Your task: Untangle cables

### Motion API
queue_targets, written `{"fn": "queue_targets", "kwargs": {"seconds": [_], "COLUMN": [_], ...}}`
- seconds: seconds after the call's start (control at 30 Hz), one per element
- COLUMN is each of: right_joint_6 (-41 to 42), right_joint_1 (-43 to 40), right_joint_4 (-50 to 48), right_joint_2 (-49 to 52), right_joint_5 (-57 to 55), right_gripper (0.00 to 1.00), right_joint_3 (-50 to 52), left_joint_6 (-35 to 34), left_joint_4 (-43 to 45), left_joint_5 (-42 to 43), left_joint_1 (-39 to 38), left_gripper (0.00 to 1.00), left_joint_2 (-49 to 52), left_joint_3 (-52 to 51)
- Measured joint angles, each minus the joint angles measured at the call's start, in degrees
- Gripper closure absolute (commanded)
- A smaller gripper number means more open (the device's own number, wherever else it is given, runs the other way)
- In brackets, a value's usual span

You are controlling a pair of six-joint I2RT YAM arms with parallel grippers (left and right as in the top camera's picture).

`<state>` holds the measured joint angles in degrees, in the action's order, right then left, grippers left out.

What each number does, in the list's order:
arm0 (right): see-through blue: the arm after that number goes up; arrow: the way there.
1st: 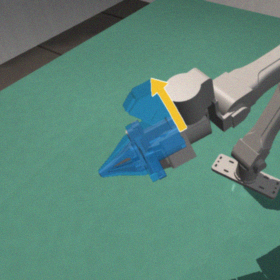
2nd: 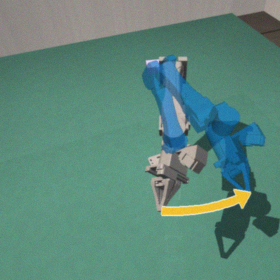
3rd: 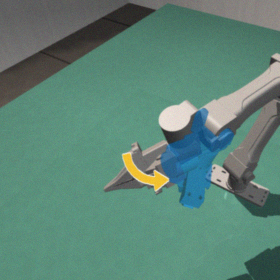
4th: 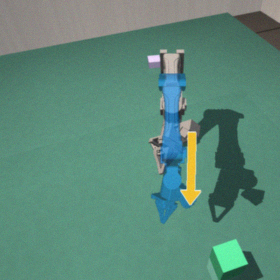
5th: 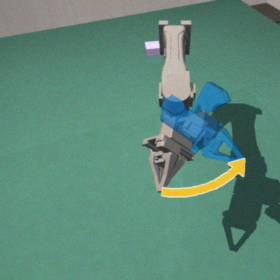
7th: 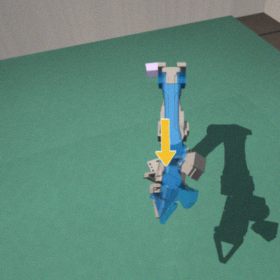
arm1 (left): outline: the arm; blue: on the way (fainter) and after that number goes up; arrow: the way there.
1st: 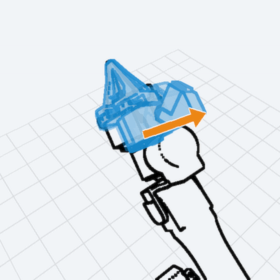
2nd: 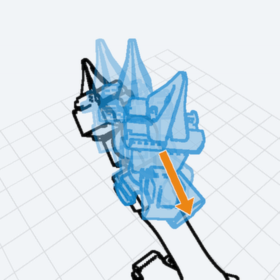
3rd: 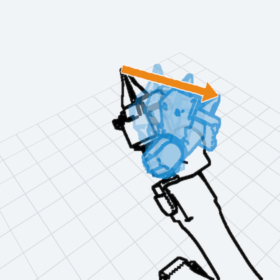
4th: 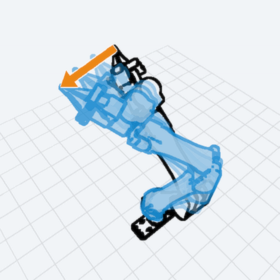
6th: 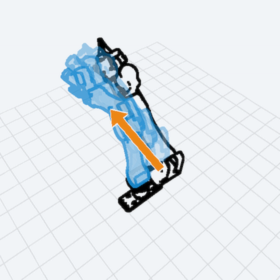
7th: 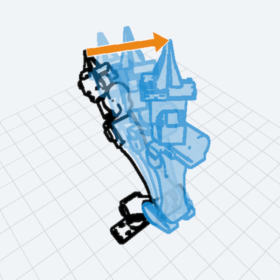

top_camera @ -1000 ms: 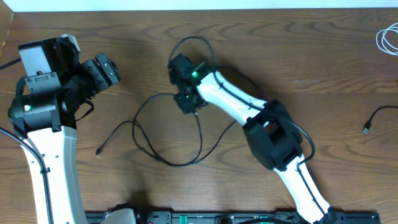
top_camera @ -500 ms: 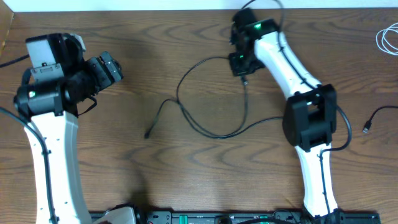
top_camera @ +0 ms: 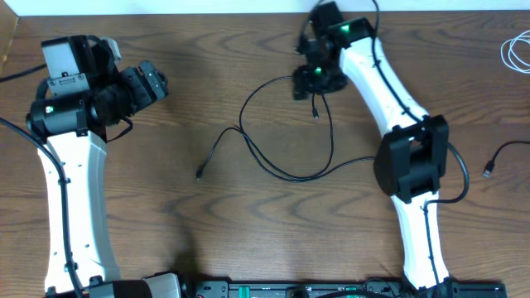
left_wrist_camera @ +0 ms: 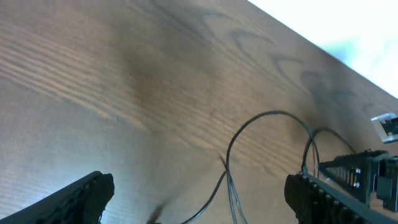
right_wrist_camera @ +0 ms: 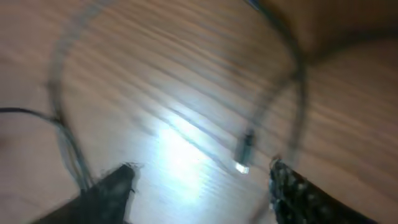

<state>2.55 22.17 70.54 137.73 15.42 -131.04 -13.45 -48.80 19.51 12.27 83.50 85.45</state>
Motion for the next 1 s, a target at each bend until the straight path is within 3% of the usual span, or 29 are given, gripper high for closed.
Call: {"fn": "queue_targets", "kwargs": {"seconds": [0.3, 0.67, 0.83, 1.0], "right_joint_6": [-1.31, 20.81, 24.26, 25.55], "right_joint_1": [11.67, 21.66, 23.06, 24.26], "right_joint_4": [-6.62, -12.85, -13.07, -13.14], "right_joint_2": [-0.33, -0.31, 0.31, 3.23], "right_joint_5": [4.17, -0.02, -0.9, -1.18], "right_gripper": [0.17, 0.1, 0.11, 0.17], "right_joint_3": [-0.44, -0.35, -0.35, -0.35], "left_joint_6": [0.02, 0.0, 0.0, 0.02], "left_joint_4": [1.07, 0.85, 0.37, 0.11], "left_joint_5": [-0.17, -1.66, -1.81, -1.81], "left_joint_1": [0.24, 4.44, 4.59, 4.59], "left_gripper": [0.07, 0.07, 0.07, 0.06], "left_joint_2": [0.0, 0.0, 0.0, 0.0], "left_joint_3": [0.0, 0.0, 0.0, 0.0]}}
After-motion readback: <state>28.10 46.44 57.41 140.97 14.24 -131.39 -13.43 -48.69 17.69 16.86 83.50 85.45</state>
